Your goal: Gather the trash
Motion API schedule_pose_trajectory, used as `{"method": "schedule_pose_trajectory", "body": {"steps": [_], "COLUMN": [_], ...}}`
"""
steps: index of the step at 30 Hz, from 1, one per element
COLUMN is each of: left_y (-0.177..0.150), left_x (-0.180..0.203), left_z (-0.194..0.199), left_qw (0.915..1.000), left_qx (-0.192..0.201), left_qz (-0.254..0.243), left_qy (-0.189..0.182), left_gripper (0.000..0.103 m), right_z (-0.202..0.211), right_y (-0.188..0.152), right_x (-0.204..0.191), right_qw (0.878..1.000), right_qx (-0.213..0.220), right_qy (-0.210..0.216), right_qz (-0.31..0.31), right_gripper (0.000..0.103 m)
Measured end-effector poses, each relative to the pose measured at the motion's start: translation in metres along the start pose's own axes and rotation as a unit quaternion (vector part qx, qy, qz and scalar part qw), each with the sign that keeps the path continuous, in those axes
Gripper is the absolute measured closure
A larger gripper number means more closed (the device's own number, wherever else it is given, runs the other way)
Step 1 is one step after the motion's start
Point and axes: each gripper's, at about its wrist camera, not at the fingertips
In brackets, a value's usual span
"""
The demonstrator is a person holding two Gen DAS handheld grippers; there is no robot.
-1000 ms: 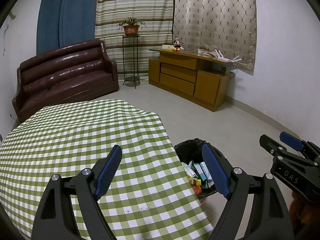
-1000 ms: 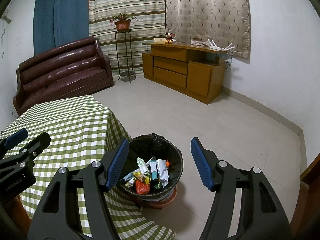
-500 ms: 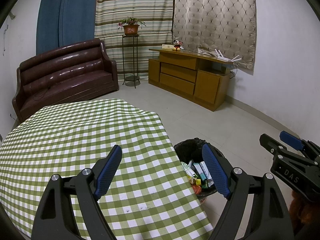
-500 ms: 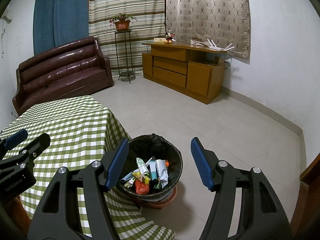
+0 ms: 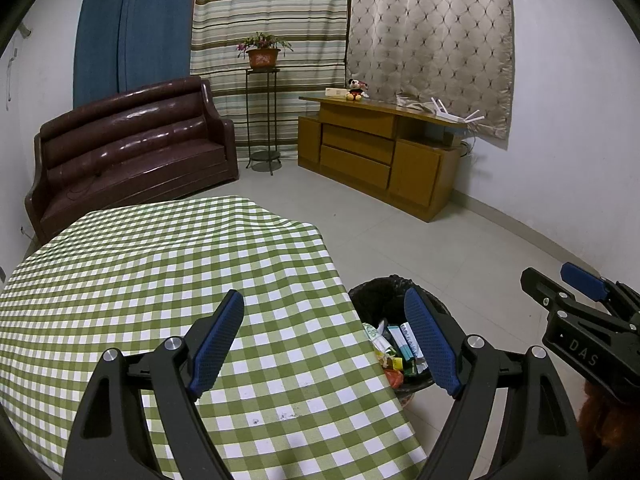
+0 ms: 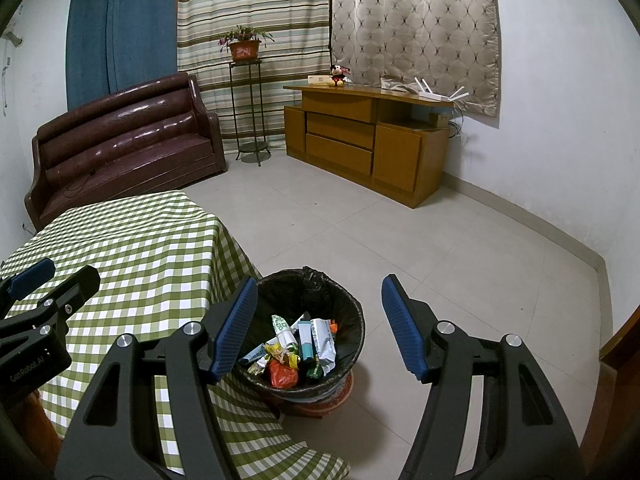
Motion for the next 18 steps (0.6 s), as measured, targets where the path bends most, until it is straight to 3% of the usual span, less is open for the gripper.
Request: {"method": "schedule_pose_trajectory", "body": {"steps": [18], "left_y": [-0.0023], "left_x": [0.0065], "left_z": [-0.0026], "left_qw": [0.9999], "left_qx": [0.005], "left_qz": [-0.009], "left_qy": [0.012], "left_gripper": [0.023], "right_z": [0.0001], "right_y": [0.0003], "right_x": [0.0004], "right_qw": [1.000], "right_qx": [0.000], "right_qy": [0.000], "right_qz": [0.000], "right_gripper": [0.040]}}
Point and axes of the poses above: each gripper's, at about its wrist camera, not at the fingertips, and z roughly against the way its jaws point, x to its right, y to its top, and after that the axes turned 8 degrees about -z, right-handed
